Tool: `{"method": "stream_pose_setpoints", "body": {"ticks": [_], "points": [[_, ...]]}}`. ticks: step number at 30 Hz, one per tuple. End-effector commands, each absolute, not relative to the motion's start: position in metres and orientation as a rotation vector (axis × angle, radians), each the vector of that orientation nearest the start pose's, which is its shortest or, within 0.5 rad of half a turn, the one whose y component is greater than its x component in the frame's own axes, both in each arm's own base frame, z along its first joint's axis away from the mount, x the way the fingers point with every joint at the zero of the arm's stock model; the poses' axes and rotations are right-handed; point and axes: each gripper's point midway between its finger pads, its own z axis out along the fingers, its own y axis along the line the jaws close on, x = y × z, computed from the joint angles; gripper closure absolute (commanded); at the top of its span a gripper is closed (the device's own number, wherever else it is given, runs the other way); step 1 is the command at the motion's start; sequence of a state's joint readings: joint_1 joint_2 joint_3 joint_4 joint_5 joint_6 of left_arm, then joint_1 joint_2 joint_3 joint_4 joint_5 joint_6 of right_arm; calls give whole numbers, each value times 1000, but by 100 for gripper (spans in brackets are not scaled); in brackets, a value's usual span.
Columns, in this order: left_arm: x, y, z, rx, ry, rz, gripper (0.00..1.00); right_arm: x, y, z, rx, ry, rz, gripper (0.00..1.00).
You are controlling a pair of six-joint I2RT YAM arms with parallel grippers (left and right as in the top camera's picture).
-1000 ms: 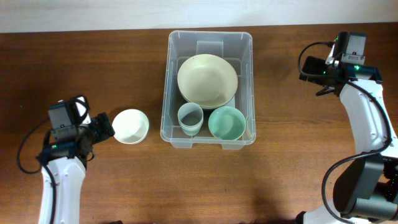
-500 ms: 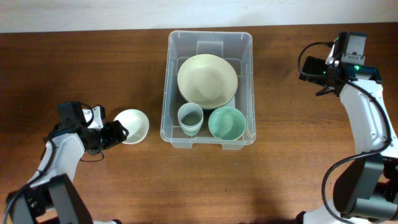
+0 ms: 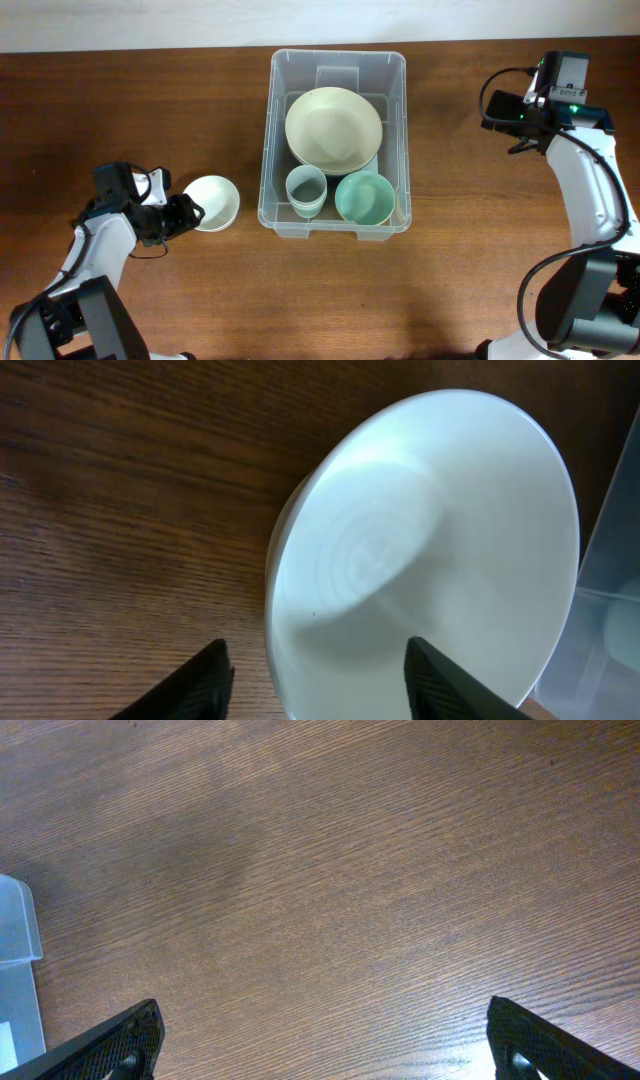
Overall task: Pack container
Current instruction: 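Lift the white bowl and carry it into the container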
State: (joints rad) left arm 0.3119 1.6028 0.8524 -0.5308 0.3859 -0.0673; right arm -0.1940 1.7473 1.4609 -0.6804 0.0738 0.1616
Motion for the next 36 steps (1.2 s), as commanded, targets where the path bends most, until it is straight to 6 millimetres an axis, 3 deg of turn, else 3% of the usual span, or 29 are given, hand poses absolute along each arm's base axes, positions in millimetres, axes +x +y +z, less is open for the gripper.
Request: {"method": "stream_pose_setpoints", "body": {"ticks": [1,13,23,26,30,36], "points": [[320,35,29,-428,2734,-497,46,447,-104,175,489,2450,-116,1],[319,40,11,-451,2775,-470,57,447,-104,175,489,2450,-116,1],[328,43,15,-438,2747,-459,86,448,-104,175,489,2450,-116,1],[337,46,22,-428,2724,-451,95,447,-104,175,489,2450,-116,1],[349,50,38,-411,2684,-435,99,447,-104,175,489,2450,-116,1],[374,58,86,-432,2553,-410,99,447,-104,175,489,2450,-116,1]]}}
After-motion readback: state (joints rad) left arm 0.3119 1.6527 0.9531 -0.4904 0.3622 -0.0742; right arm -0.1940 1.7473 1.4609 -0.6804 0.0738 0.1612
